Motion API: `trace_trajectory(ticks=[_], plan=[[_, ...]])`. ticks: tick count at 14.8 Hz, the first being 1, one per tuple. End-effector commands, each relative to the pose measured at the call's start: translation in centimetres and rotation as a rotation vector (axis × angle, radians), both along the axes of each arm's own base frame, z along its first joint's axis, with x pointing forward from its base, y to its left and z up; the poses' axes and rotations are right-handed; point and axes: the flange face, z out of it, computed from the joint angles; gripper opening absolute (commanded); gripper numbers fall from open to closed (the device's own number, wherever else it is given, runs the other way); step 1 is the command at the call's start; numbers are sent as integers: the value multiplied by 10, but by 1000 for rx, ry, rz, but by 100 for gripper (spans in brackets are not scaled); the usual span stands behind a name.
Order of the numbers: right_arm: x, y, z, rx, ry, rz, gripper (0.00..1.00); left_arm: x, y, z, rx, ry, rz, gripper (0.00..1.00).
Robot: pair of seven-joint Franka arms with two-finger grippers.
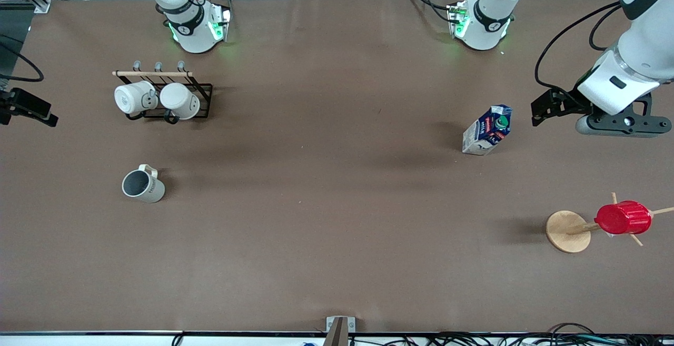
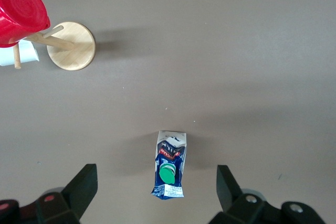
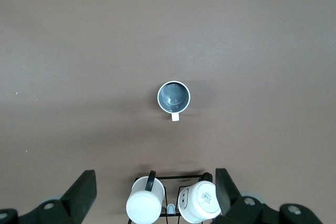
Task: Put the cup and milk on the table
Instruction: 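Lower the left gripper toward the blue milk carton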
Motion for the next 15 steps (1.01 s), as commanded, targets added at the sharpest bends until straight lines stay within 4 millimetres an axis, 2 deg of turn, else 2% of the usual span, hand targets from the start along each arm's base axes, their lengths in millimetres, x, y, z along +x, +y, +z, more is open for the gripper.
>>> trace_trajectory(ticks=[1,15], plan=[[-6,-1,1,-13,1,-4,100,3,0,5,22,-11,-17,100],[-6,-3,-1,-11,4,-10,100,4,3,10,10,-26,12,100]])
